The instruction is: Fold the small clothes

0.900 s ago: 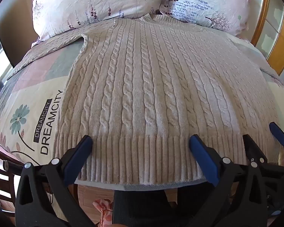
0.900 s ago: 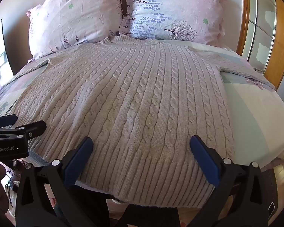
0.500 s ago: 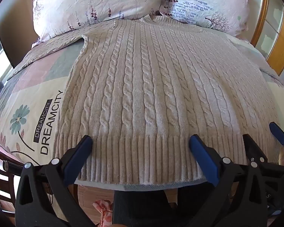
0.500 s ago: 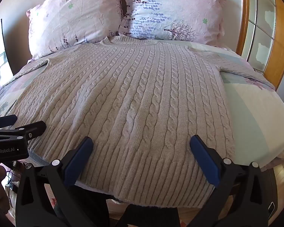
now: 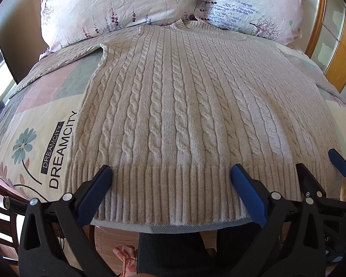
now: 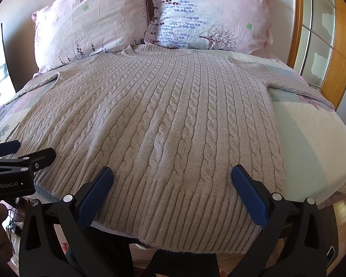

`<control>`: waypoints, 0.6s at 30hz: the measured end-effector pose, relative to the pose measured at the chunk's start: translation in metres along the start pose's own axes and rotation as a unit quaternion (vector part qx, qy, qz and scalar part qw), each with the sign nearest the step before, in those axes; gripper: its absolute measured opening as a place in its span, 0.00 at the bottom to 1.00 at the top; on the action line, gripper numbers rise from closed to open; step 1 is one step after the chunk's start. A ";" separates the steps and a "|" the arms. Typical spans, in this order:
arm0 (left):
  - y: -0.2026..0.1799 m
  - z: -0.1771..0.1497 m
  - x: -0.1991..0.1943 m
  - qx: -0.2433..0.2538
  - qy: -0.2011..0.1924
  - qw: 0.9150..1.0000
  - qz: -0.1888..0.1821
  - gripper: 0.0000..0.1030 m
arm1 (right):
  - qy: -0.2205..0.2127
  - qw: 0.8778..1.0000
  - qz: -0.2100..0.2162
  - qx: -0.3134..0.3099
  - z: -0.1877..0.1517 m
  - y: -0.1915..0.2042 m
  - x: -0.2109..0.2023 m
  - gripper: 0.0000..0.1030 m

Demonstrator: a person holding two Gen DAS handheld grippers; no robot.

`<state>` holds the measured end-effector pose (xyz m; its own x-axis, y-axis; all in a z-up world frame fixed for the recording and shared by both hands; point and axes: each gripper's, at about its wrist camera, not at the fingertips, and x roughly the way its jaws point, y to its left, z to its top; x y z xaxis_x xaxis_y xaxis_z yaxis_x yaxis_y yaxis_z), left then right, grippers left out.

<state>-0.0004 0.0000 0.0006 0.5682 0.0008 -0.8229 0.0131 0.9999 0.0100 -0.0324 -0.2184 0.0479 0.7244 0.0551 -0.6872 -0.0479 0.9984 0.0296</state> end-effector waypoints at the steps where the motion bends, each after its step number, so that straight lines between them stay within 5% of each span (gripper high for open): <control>1: 0.000 0.000 0.000 0.000 0.000 1.000 0.000 0.98 | 0.000 1.000 0.000 0.000 0.000 0.000 0.000 0.99; 18: 0.000 0.001 0.000 0.001 -0.003 1.000 0.000 0.98 | 0.001 1.000 -0.001 0.000 0.000 0.000 0.000 0.99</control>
<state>0.0001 0.0001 0.0008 0.5727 0.0016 -0.8198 0.0134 0.9998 0.0113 -0.0321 -0.2186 0.0483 0.7237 0.0538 -0.6880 -0.0467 0.9985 0.0289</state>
